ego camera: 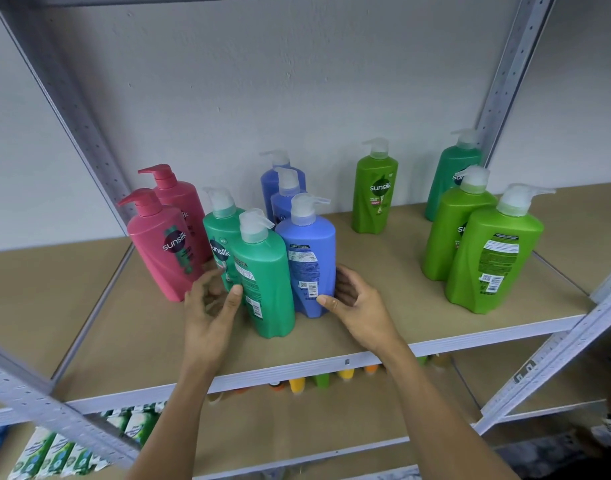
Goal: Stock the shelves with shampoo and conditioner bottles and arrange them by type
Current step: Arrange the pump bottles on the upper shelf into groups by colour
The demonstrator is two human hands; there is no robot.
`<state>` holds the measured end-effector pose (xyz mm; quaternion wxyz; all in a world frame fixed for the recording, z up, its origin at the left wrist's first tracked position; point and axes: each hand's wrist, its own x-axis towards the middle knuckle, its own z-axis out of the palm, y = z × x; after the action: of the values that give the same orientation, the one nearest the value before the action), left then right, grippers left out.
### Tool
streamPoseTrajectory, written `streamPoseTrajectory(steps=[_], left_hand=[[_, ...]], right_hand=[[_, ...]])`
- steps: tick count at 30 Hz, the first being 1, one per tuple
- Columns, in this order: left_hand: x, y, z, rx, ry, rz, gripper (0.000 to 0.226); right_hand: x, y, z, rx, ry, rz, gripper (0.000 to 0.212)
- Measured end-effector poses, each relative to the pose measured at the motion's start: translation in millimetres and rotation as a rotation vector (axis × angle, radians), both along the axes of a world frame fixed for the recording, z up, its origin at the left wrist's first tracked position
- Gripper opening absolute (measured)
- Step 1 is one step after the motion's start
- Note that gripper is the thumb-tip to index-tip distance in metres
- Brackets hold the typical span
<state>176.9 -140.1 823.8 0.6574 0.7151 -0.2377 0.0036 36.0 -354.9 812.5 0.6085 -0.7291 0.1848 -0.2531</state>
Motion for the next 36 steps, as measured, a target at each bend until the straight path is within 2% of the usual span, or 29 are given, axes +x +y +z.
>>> streamPoseTrajectory(steps=[3, 6, 9, 14, 18, 22, 26, 28, 30, 32, 34, 36], left_hand=[[-7, 3, -5, 0.017, 0.028, -0.126, 0.044], [-8, 2, -8, 0.019, 0.085, -0.236, 0.056], [-5, 3, -8, -0.008, 0.121, -0.240, 0.052], [-8, 4, -4, 0.077, 0.104, -0.261, 0.080], [-8, 4, -4, 0.142, 0.081, -0.289, 0.087], [-16, 1, -2, 0.103, 0.144, -0.329, 0.081], [-23, 1, -1, 0.091, 0.137, -0.299, 0.076], [-29, 2, -3, 0.103, 0.099, -0.193, 0.071], [-39, 2, -8, 0.098, 0.011, 0.024, 0.060], [-55, -1, -13, 0.076, -0.262, 0.195, 0.041], [-76, -10, -13, 0.040, -0.530, 0.175, 0.025], [-96, -27, -8, 0.035, -0.641, 0.032, 0.016]], right_hand=[[-2, 5, -6, -0.026, -0.017, -0.121, 0.072], [-4, 12, -11, -0.072, -0.052, -0.241, 0.057], [-7, 20, -11, -0.132, -0.071, -0.278, 0.044], [-10, 30, -11, -0.144, -0.076, -0.231, 0.032], [-17, 31, -10, -0.126, -0.085, -0.223, 0.036], [-28, 16, -6, -0.167, -0.071, -0.250, 0.047], [-49, -12, -4, -0.244, -0.070, -0.378, 0.050], [-65, -30, -2, -0.283, -0.101, -0.468, 0.048], [-82, -48, 1, -0.304, -0.136, -0.569, 0.045], [-99, -63, 6, -0.319, -0.183, -0.705, 0.038], [-117, -76, 9, -0.364, -0.212, -0.862, 0.033], [-131, -86, 14, -0.403, -0.163, -0.986, 0.031]])
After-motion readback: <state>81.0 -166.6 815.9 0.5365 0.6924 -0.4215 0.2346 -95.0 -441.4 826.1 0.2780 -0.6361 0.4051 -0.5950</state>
